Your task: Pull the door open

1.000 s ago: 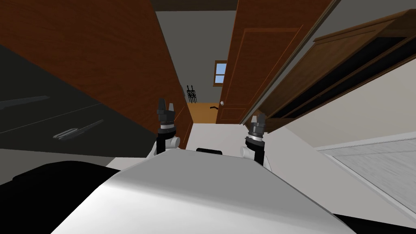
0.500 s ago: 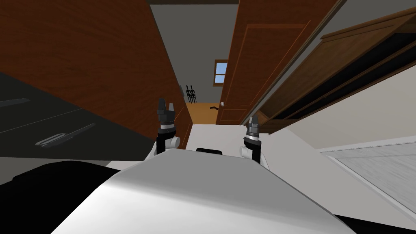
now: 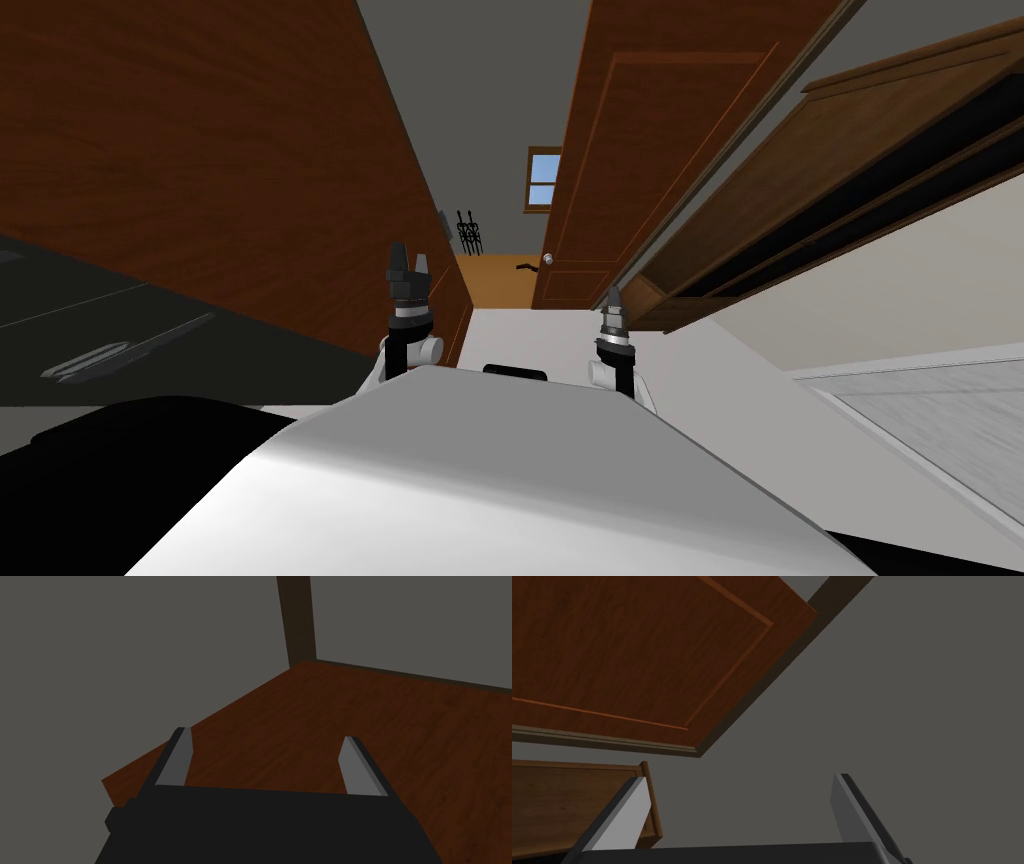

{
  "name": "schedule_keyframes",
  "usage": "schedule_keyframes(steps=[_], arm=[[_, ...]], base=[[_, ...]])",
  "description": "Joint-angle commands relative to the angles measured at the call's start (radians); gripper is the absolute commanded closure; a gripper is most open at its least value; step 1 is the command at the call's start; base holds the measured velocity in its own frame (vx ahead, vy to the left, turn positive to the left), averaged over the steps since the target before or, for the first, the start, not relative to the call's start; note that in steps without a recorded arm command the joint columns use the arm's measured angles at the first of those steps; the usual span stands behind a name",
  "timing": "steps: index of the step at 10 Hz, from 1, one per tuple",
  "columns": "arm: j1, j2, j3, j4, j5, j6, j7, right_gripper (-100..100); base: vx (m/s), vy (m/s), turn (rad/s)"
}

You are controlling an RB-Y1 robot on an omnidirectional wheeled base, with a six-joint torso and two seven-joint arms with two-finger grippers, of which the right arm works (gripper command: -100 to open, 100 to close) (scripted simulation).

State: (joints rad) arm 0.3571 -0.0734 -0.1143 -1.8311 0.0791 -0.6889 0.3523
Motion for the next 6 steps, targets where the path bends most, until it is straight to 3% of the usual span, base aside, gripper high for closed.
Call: schedule_keyframes(steps=[1, 6], arm=[[-0.013, -0.008, -0.005, 0.040, 0.013, -0.009, 0.027, -100], [-0.052, -0.025, -0.015, 0.162, 0.055, -0.035, 0.109, -100]], base=[[0.100, 0.023, -0.009], [0.101, 0.014, -0.011]])
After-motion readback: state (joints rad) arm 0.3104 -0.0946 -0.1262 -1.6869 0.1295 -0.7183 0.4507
